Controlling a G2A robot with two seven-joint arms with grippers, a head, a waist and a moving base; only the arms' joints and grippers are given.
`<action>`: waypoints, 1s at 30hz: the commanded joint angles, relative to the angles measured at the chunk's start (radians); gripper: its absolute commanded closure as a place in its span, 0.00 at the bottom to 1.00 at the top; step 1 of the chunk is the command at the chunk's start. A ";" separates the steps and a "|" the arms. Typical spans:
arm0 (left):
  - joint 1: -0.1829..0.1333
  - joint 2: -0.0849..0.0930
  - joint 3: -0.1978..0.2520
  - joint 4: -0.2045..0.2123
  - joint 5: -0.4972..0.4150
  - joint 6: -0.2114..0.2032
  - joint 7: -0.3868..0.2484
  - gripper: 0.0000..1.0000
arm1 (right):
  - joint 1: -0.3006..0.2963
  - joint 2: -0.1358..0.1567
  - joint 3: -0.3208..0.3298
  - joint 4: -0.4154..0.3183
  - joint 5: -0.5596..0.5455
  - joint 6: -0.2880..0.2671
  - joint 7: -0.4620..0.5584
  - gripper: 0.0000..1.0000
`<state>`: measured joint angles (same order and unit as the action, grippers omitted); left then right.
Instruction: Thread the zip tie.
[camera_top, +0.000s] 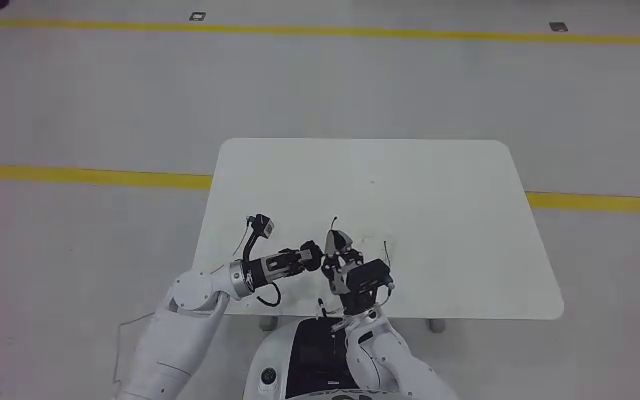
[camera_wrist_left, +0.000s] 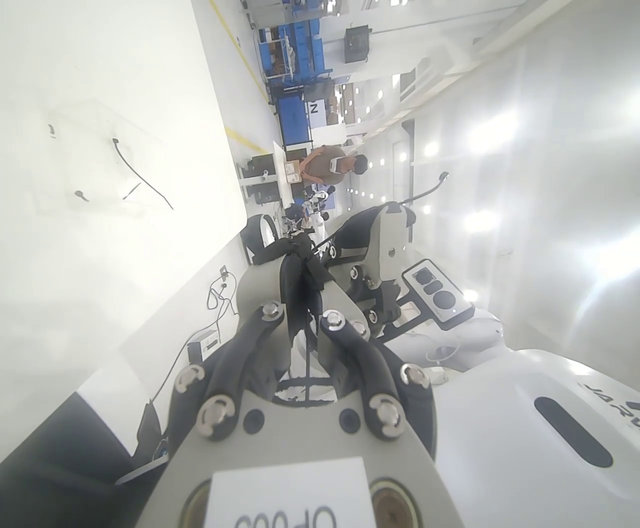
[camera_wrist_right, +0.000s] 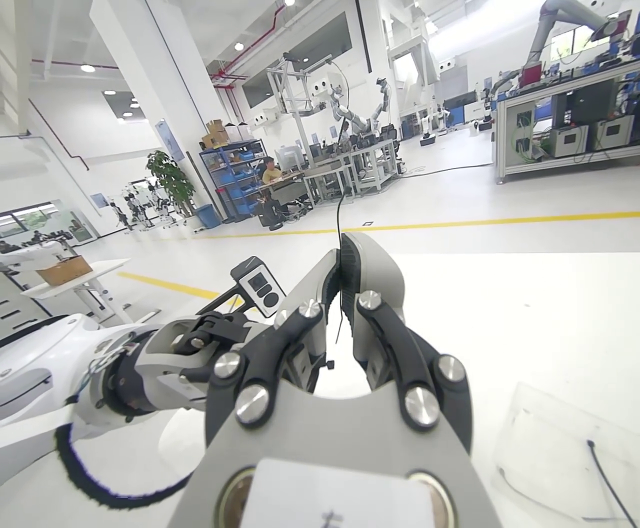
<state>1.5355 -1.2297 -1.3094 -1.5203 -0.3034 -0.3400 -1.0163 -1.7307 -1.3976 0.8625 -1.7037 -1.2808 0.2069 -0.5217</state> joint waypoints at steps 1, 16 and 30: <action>0.000 0.000 0.000 0.000 0.000 0.000 0.000 1.00 | -0.002 0.001 0.001 -0.001 -0.008 0.003 0.010 1.00; 0.000 0.000 0.000 0.000 0.000 0.000 0.000 1.00 | -0.019 0.006 0.010 -0.020 -0.014 -0.003 0.030 1.00; 0.000 0.000 0.000 0.000 0.000 0.000 0.000 1.00 | -0.020 0.007 0.009 -0.021 -0.023 -0.003 0.060 1.00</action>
<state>1.5355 -1.2297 -1.3094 -1.5203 -0.3034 -0.3400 -1.0163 -1.7507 -1.3908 0.8718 -1.7246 -1.3029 0.2031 -0.4618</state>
